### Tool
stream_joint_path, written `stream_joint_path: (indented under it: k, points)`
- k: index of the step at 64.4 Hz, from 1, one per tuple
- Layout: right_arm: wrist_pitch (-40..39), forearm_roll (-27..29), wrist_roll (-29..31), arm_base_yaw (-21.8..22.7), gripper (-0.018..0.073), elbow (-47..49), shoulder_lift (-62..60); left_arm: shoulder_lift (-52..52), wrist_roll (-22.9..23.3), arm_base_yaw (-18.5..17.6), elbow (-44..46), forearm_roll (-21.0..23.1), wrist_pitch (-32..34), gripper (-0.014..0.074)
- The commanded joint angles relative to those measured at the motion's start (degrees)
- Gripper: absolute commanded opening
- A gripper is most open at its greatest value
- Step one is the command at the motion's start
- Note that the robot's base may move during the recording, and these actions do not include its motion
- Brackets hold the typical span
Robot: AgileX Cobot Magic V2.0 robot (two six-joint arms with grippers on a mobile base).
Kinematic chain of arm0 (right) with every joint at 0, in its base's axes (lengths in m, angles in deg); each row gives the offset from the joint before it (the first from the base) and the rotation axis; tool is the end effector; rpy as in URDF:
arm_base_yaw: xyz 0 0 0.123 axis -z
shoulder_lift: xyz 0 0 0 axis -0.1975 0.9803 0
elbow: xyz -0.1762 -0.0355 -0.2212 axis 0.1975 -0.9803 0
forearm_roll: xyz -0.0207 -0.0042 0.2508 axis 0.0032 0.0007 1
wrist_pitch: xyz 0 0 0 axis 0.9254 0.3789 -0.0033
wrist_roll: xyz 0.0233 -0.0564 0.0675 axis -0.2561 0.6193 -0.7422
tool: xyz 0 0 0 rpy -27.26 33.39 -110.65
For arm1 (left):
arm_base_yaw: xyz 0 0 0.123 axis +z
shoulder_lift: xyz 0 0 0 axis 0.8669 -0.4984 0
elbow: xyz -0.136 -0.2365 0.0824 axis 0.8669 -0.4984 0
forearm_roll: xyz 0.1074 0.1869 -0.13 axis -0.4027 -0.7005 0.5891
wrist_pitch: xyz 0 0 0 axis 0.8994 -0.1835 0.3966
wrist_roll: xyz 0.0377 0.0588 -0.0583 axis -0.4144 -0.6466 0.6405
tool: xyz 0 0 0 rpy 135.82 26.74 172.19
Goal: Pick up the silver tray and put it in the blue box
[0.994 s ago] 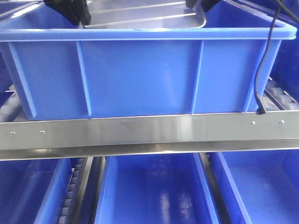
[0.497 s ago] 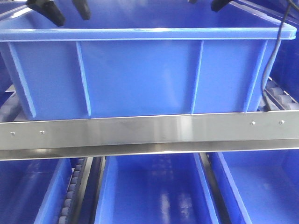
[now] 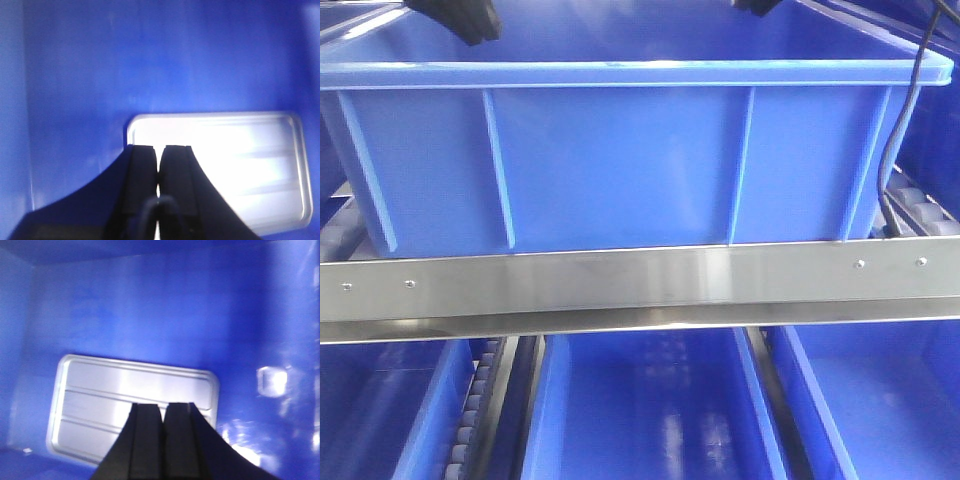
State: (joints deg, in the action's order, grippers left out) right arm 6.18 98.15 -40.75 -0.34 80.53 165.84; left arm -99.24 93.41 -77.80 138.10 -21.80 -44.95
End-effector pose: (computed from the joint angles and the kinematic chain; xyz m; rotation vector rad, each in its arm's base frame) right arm 0.4203 0.1098 0.3638 0.0237 2.3437 0.5550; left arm 0.4137 -0.1415 0.3476 0.1437 2.4013 -0.3732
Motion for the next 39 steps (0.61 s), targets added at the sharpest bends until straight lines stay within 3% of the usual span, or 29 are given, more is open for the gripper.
stream_joint_path:
  k: [1,6,15,24,30,39]
  points:
    - [-4.5,3.7,0.6,0.2,0.0057,2.4,-3.9,4.4,-0.2,0.1,2.0,0.7,-1.2,-0.0013]
    - [-5.4,3.7,1.7,-0.1,0.0057,2.4,-4.8,6.0,-0.2,0.1,0.6,0.8,0.4,-0.0013]
    - [-8.0,3.7,8.4,-0.3,0.0057,0.0,-8.3,12.5,-0.2,0.1,-7.5,4.9,10.9,-0.0013]
    - [-11.9,3.7,13.4,-1.3,0.0057,-7.9,-14.0,20.2,-0.5,0.1,-19.1,5.4,20.9,-0.0013]
    - [-19.2,3.7,17.3,-2.7,0.0057,-17.4,-19.6,25.1,-0.8,0.1,-28.3,5.4,27.4,-0.0013]
    - [-34.2,3.7,17.7,-3.8,0.0057,-31.7,-28.2,33.1,-0.9,0.1,-42.3,5.3,41.8,-0.0002]
